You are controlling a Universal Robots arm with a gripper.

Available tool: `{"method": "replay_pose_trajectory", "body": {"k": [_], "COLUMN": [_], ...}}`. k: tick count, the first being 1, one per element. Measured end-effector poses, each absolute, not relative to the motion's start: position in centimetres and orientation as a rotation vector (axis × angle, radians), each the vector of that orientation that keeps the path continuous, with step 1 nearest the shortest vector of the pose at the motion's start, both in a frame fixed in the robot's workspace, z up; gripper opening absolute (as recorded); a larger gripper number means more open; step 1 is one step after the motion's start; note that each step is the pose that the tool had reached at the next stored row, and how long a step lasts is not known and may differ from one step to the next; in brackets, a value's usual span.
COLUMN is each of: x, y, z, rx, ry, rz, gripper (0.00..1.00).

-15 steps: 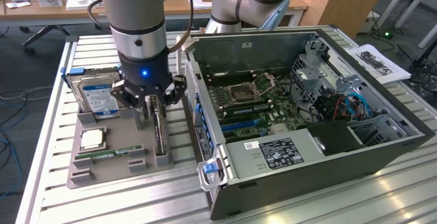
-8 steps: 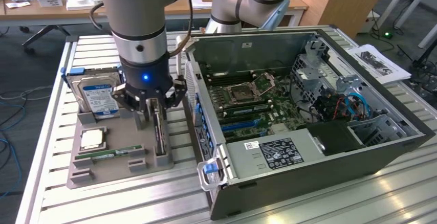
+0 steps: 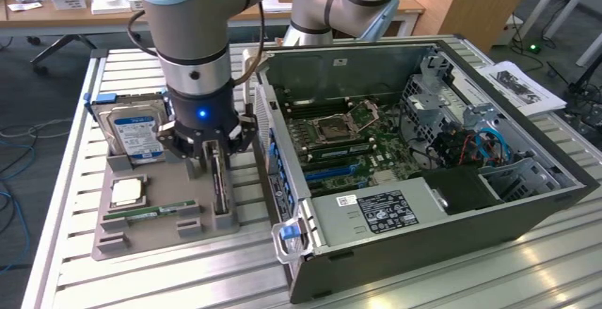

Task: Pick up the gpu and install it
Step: 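Pick up the gpu and move the gpu toward the slot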

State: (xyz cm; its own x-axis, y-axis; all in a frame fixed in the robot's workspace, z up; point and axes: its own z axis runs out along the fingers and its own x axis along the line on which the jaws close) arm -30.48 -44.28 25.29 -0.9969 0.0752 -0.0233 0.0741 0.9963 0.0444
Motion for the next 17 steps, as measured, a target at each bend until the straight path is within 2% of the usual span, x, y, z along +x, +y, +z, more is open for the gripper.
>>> {"method": "replay_pose_trajectory", "body": {"k": [17], "x": [-30.5], "y": [-44.3], "z": [23.6], "rx": [0.117], "ry": [3.114], "rz": [0.068], "gripper": [0.43]}}
